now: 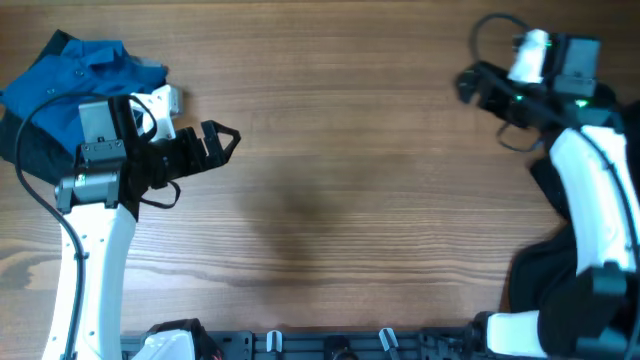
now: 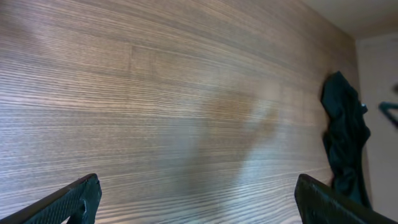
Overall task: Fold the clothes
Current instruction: 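Grasp the black shirt with the right gripper and drag it leftward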
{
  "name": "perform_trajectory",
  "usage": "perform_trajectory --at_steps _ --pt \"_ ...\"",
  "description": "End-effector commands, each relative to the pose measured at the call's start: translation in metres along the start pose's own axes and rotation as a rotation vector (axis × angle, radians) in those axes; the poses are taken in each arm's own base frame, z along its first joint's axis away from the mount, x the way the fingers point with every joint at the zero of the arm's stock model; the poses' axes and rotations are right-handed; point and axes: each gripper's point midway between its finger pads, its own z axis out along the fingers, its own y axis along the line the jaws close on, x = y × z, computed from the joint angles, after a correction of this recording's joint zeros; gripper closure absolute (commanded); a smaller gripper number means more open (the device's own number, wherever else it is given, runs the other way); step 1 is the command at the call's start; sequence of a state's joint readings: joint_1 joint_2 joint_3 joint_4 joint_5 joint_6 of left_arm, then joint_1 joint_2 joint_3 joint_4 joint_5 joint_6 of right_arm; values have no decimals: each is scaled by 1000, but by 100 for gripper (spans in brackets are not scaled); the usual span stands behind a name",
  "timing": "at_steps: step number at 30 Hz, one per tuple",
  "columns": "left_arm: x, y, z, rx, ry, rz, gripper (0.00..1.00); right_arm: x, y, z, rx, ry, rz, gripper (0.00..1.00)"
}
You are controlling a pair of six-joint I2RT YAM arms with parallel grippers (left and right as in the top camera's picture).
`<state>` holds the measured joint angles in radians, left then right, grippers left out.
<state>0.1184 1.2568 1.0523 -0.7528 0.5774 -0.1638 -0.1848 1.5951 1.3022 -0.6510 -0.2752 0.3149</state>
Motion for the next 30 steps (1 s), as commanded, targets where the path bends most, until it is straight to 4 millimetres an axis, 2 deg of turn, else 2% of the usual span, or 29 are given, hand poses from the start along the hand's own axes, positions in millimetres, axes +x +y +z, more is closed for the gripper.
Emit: perform_trajectory --at_steps 1,3,5,9,12,13,15,16,17,19,20,22,23,24,25,26,27,28,29,30 --pt "-3 -11 -4 40 -5 6 9 -9 -109 5 314 -7 208 0" --pt "-2 -11 -4 39 0 3 9 6 -158 9 475 44 260 20" --pt "-1 -11 -4 39 3 0 5 19 -184 17 541 95 286 24" --pt "0 -10 -4 37 5 -1 1 55 -207 50 575 240 318 25" --pt "0 -11 -4 38 5 -1 0 72 -221 69 611 291 332 27" --pt "0 -11 -4 38 5 -1 0 78 -225 78 608 311 337 53" --pt "0 -11 -4 37 8 -3 2 87 -211 89 524 352 356 84" --pt "1 -10 -4 36 9 -4 5 88 -199 95 455 365 358 96" --pt "1 -10 -4 36 10 -5 14 86 -166 107 282 388 305 96" --pt "0 -11 -6 32 2 1 27 87 -115 120 83 413 230 95" --pt "-3 -11 -10 24 -14 13 30 93 -72 127 -41 442 165 96" --pt "-13 -6 -18 -27 -59 23 30 117 1 137 -196 499 25 96" --pt "-23 0 -28 -72 -106 29 30 143 56 143 -272 532 -104 95" --pt "-32 5 -40 -118 -155 32 24 174 109 144 -348 560 -234 96" --pt "-40 9 -51 -151 -199 32 23 205 154 140 -432 582 -348 96" --pt "-46 11 -61 -172 -233 33 19 240 196 131 -524 604 -456 96" --pt "-51 10 -72 -181 -269 35 18 286 241 112 -662 627 -619 96" --pt "-54 9 -84 -187 -306 37 15 338 271 89 -768 654 -814 96" --pt "-54 9 -90 -191 -326 39 15 368 280 73 -815 664 -962 76" --pt "-54 8 -93 -191 -333 41 14 384 281 66 -800 658 -1066 52"
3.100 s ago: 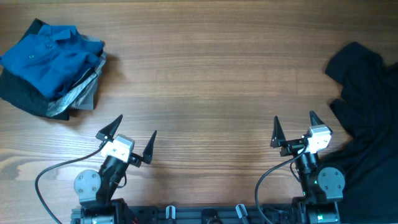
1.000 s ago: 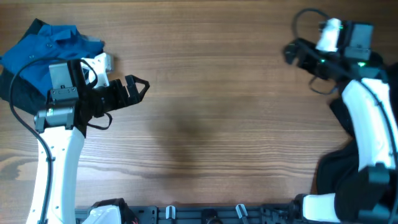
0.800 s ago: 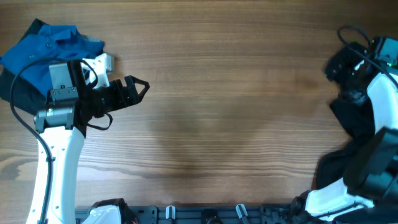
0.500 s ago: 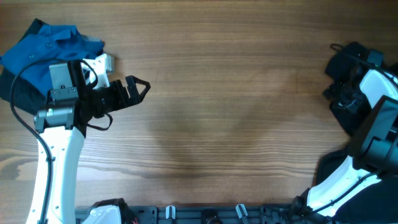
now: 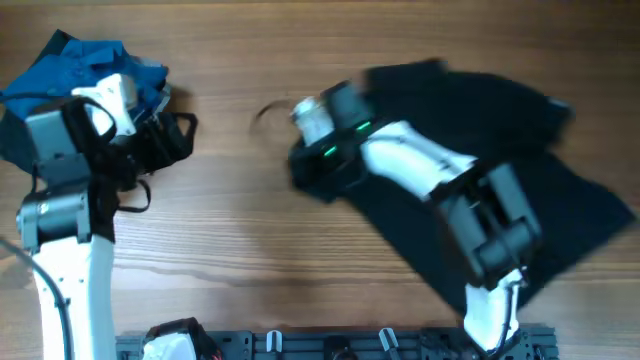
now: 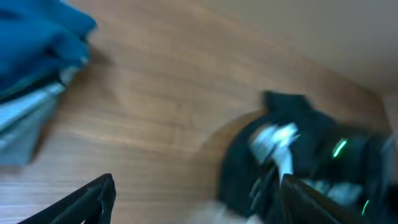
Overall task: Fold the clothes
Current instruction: 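Grasp the black shirt with the right gripper and drag it leftward, then pull the black shirt to the table center with the right gripper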
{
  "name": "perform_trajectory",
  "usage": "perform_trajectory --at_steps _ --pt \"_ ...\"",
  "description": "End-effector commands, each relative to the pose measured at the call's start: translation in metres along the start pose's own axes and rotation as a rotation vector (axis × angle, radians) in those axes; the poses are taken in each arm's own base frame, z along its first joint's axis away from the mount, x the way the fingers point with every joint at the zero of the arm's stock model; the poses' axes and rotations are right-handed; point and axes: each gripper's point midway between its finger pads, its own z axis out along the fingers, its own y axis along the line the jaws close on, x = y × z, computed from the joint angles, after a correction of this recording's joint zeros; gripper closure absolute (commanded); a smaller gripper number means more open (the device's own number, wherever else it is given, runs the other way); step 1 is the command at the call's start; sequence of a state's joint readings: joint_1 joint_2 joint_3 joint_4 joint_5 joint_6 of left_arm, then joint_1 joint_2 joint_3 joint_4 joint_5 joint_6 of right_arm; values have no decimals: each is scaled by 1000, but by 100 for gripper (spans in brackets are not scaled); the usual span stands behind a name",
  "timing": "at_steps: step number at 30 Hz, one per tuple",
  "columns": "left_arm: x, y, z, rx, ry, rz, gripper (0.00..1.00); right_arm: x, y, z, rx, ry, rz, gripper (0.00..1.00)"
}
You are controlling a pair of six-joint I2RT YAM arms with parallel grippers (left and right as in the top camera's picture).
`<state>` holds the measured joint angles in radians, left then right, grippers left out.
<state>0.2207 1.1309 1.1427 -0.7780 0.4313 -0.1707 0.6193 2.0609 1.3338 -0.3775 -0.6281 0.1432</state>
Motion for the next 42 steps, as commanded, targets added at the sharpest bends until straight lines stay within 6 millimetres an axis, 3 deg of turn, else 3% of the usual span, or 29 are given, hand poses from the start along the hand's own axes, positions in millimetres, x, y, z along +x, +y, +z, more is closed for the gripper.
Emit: perform_trajectory --at_steps 1,2,4,6,7,8,9,10,11,14,16,18,21,22,23,25,27,28,30,31,33,35,37,38,40,42 --pt "-16 -1 -25 -28 -92 24 13 41 71 36 -19 142 -375 44" --pt "-16 -2 -27 -26 -97 27 12 35 68 27 86 128 -394 41" --pt "-15 -4 -26 -23 -94 30 12 7 50 -16 247 33 -329 39" --pt "-10 -12 -21 -3 -70 45 12 -19 17 -84 403 -87 -183 37" --pt "-6 -17 -16 11 -47 57 12 -27 -10 -131 499 -167 -47 36" --pt "0 -24 -10 28 -19 72 12 -29 -29 -162 555 -222 61 36" --pt "11 -36 0 55 30 97 17 -22 -68 -215 638 -307 261 36" --pt "19 -43 6 73 67 126 21 -10 -97 -249 680 -351 410 36" --pt "33 -53 18 92 127 162 26 17 -137 -285 727 -379 616 37" --pt "67 -72 49 126 274 208 28 116 -222 -345 787 -380 1103 36" --pt "85 -78 65 134 349 224 28 171 -257 -361 747 -361 1323 34" --pt "98 -77 80 126 410 224 28 214 -286 -365 737 -339 1460 27" --pt "101 -75 86 121 425 221 28 232 -327 -366 761 -349 1399 23" --pt "99 -76 87 124 419 223 27 235 -332 -365 768 -345 1386 24" --pt "97 -77 88 128 408 226 27 240 -340 -365 794 -338 1392 28" --pt "92 -79 90 136 388 232 26 251 -349 -359 825 -309 1412 48" --pt "92 -80 90 136 384 233 27 259 -358 -345 813 -272 1432 84" --pt "91 -79 90 131 383 234 27 264 -360 -338 805 -253 1445 90" --pt "90 -75 91 109 375 238 27 293 -371 -336 911 -178 1499 94" --pt "90 -74 91 105 374 239 27 311 -376 -348 1020 -160 1543 95" --pt "90 -75 91 105 374 238 25 321 -391 -377 1078 -259 1585 96" --pt "90 -75 91 105 374 238 23 290 -408 -416 983 -476 1586 96" --pt "90 -74 91 105 375 238 21 240 -413 -451 868 -634 1457 94" --pt "90 -74 91 105 374 238 19 188 -404 -469 748 -721 1295 83" --pt "89 -74 91 100 373 239 19 115 -371 -469 550 -786 1068 72" --pt "88 -72 92 87 368 242 18 50 -326 -433 378 -736 873 70"
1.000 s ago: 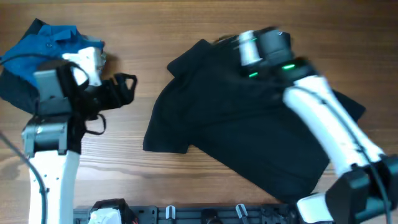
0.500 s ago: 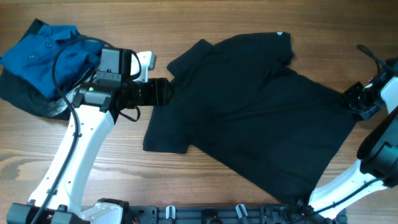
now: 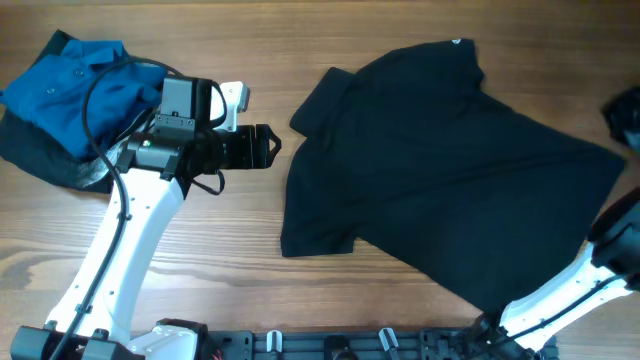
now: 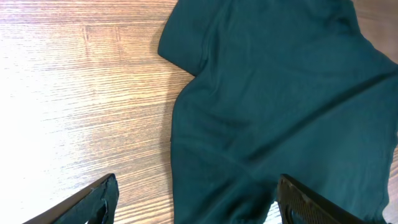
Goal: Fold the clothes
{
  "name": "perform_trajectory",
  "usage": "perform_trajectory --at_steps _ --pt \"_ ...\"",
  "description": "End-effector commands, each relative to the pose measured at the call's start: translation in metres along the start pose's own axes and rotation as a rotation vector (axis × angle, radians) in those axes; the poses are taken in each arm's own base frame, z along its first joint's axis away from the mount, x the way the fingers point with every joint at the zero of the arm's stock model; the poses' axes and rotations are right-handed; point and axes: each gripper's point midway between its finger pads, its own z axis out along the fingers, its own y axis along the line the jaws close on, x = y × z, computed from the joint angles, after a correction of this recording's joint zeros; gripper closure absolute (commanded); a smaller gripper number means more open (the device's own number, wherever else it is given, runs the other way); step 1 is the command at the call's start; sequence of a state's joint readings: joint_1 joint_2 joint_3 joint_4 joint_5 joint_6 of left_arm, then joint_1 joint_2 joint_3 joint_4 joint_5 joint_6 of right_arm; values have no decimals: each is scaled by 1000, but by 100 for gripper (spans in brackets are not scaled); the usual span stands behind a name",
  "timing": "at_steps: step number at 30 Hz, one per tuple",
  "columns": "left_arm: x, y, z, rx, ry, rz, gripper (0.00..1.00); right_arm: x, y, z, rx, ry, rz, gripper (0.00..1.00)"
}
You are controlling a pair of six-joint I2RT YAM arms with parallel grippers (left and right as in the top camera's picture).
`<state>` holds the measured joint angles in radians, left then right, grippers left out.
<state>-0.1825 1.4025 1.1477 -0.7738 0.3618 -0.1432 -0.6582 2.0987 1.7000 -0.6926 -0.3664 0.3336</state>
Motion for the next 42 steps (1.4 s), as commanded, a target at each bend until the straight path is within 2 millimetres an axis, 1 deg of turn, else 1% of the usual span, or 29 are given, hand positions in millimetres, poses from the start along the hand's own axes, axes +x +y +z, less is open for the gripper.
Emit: perform_trajectory --at_steps 1,2,3,4,5,7,9,11,14,15,16,17,19,20,21,23,24,26,28,29,30,31,32,33,34,35,37,39,42 --pt "-7 0 -3 -18 -21 22 19 77 145 -5 -357 187 -277 70" --pt "-7 1 -3 -20 -22 21 19 104 166 5 -354 231 -330 75" --pt "-7 2 -3 -26 -22 21 21 143 191 22 -321 282 -405 80" --pt "-8 2 -3 -29 -27 22 22 184 212 45 -236 307 -462 81" --pt "-10 6 -3 -50 -35 24 21 211 222 63 -158 304 -484 80" --pt "-14 15 -6 -104 -54 23 20 248 235 86 -71 277 -547 81" --pt "-19 12 -16 -103 -74 24 20 316 261 109 -112 330 -652 96" --pt "-26 4 -34 -96 -111 35 17 376 273 119 -167 423 -714 96" --pt "-32 -7 -66 -91 -171 49 15 452 288 122 -263 530 -802 96" --pt "-32 -7 -76 -105 -195 54 13 487 295 119 -312 584 -822 96" --pt "-30 -6 -92 -140 -235 59 9 557 305 106 -393 679 -854 96" --pt "-31 -6 -108 -164 -285 67 6 604 311 88 -466 718 -949 96" --pt "-32 -5 -117 -180 -315 71 5 629 320 65 -550 709 -1103 94" --pt "-32 -5 -119 -185 -322 71 4 631 323 56 -576 700 -1153 92" --pt "-32 -6 -121 -185 -326 72 4 623 332 39 -595 662 -1220 89" --pt "-32 -5 -120 -184 -323 72 3 580 347 18 -556 574 -1201 85" --pt "-32 -5 -119 -185 -319 71 3 541 355 5 -533 522 -1164 82" --pt "-31 -3 -113 -188 -299 66 4 479 358 -12 -499 462 -1083 78" --pt "-26 0 -101 -189 -248 57 9 413 348 -24 -447 414 -987 75" --pt "-22 2 -92 -184 -206 48 15 383 339 -27 -414 397 -938 74" --pt "-17 3 -81 -172 -158 37 24 346 319 -28 -350 391 -839 73" --pt "-13 5 -66 -154 -101 25 35 317 296 -25 -285 401 -749 73" --pt "-9 8 -47 -139 -38 8 49 285 260 -18 -192 426 -639 73" --pt "-7 11 -33 -139 2 -1 60 269 238 -12 -141 442 -581 73" --pt "-5 14 -21 -143 33 -6 78 257 222 -9 -109 452 -541 74" --pt "-4 18 -3 -147 68 -10 91 240 198 -4 -65 462 -490 81" --pt "-4 26 34 -151 123 -10 96 218 158 -1 16 473 -401 90" --pt "1 37 70 -159 178 -19 96 210 129 0 78 493 -344 90" --pt "8 54 108 -176 223 -38 96 217 106 3 128 525 -318 93"
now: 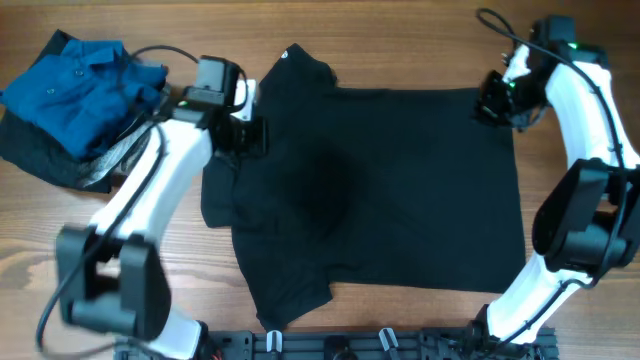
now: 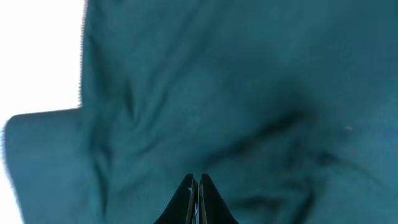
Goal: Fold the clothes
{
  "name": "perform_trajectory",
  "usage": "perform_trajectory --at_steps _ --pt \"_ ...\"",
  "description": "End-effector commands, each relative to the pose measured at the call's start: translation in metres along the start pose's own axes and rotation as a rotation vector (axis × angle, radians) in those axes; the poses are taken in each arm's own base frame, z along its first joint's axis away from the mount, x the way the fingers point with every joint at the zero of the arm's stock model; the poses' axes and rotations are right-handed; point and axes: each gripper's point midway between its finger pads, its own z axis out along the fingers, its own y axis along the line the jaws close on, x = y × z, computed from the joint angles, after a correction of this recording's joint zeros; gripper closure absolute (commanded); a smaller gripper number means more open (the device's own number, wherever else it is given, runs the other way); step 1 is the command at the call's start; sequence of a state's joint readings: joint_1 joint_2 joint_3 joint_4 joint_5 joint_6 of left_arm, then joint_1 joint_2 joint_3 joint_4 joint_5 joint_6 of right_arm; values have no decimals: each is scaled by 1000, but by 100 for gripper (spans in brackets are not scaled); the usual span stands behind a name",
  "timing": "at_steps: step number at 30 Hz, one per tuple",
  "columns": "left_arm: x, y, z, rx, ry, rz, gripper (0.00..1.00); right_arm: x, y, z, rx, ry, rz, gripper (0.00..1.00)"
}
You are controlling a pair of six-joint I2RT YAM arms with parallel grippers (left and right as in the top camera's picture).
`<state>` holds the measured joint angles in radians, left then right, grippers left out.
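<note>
A black short-sleeved shirt point(image 1: 380, 190) lies spread over the middle of the wooden table point(image 1: 120, 250), its collar point(image 1: 290, 55) at the far left. My left gripper point(image 1: 252, 135) is at the shirt's left edge below the collar. In the left wrist view its fingers point(image 2: 198, 178) are pressed together, seemingly pinching the cloth point(image 2: 249, 74), which looks teal and fills the frame, with creases running to the tips. My right gripper point(image 1: 492, 100) sits at the shirt's far right corner; its fingers are lost against the black cloth.
A heap of other clothes, a blue shirt point(image 1: 70, 85) on top of dark and grey pieces point(image 1: 60, 165), lies at the far left corner. A black rail point(image 1: 330, 345) runs along the front edge. Both white arms reach over the table's sides.
The shirt now lies further left and turned, collar at the far left instead of far centre. My left gripper was open beside it and is now shut at its left edge. My right gripper is now at the far right corner.
At first the middle of the table was bare, with both arms at the sides. Then the right arm was over the middle with the black shirt. Later the shirt lay spread at the right, left gripper open beside it. Now it lies squarer, a gripper at each side.
</note>
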<state>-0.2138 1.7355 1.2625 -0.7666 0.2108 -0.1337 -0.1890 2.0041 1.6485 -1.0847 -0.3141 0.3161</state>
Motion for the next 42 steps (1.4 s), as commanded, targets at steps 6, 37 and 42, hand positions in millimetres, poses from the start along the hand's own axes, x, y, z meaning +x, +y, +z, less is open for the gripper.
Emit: perform_trajectory --at_steps 6,37,42 --pt "1 32 84 -71 75 -32 96 31 -47 58 138 58 81 96" --pt "-71 35 -147 -86 -222 -149 61 29 41 -109 -166 -368 -228 44" --pt "19 42 -190 -198 -30 -213 65 77 -4 -101 18 -209 -80 37"
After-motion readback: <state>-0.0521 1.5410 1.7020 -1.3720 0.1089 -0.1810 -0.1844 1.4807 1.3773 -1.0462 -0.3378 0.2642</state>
